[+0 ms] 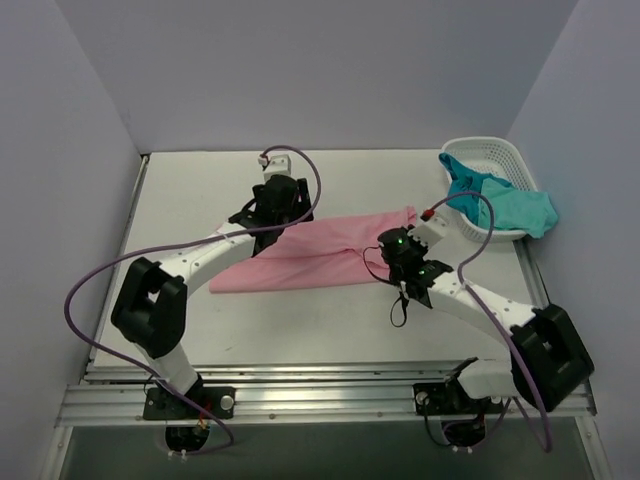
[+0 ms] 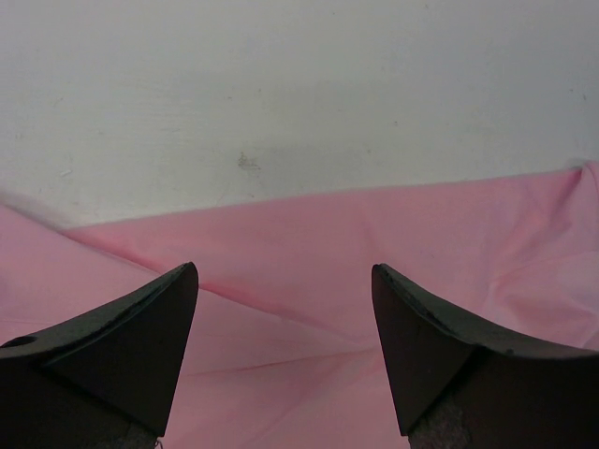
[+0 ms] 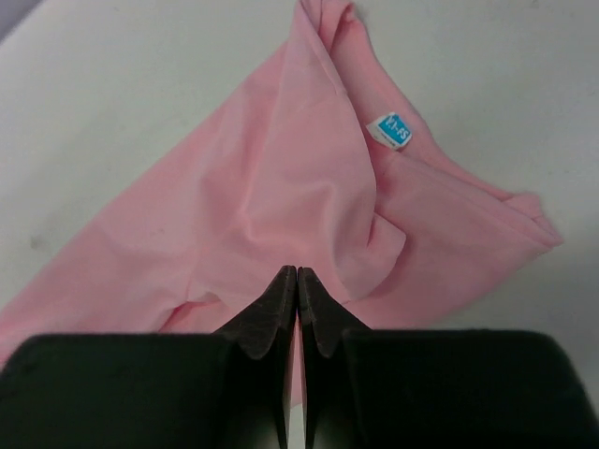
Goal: Fold and stack the t-shirts
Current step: Fold the tshirt
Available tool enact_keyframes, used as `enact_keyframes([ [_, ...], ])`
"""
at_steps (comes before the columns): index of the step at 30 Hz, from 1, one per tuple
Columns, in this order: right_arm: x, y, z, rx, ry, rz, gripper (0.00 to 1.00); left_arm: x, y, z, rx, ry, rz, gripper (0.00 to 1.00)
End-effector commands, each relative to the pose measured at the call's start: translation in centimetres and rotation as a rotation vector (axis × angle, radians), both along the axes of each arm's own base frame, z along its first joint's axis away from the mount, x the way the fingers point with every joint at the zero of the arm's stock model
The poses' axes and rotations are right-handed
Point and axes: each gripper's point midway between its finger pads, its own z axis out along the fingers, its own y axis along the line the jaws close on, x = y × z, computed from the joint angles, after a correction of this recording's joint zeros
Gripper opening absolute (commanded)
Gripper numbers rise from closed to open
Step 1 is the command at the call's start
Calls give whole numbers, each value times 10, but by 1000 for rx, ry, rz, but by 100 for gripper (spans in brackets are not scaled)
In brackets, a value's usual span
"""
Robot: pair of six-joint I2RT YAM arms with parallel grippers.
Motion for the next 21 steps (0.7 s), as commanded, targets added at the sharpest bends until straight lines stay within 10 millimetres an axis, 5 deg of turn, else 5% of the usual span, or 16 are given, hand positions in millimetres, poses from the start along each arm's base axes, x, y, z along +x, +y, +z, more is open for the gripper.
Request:
enact_keyframes([
  [1,20,12,-12,-6,17,8,0,1,6,25,-21,-54,14,83],
  [7,29,16,-60,-41,108,2,0,-14,27,30,9,-69,46,83],
  [16,50,-14,-113,-33,244,-94,0,-37,45,38,-6,-87,63,84],
  [21,76,-6,-126,-4,266,-96,0,-45,52,46,-25,-106,78,84],
])
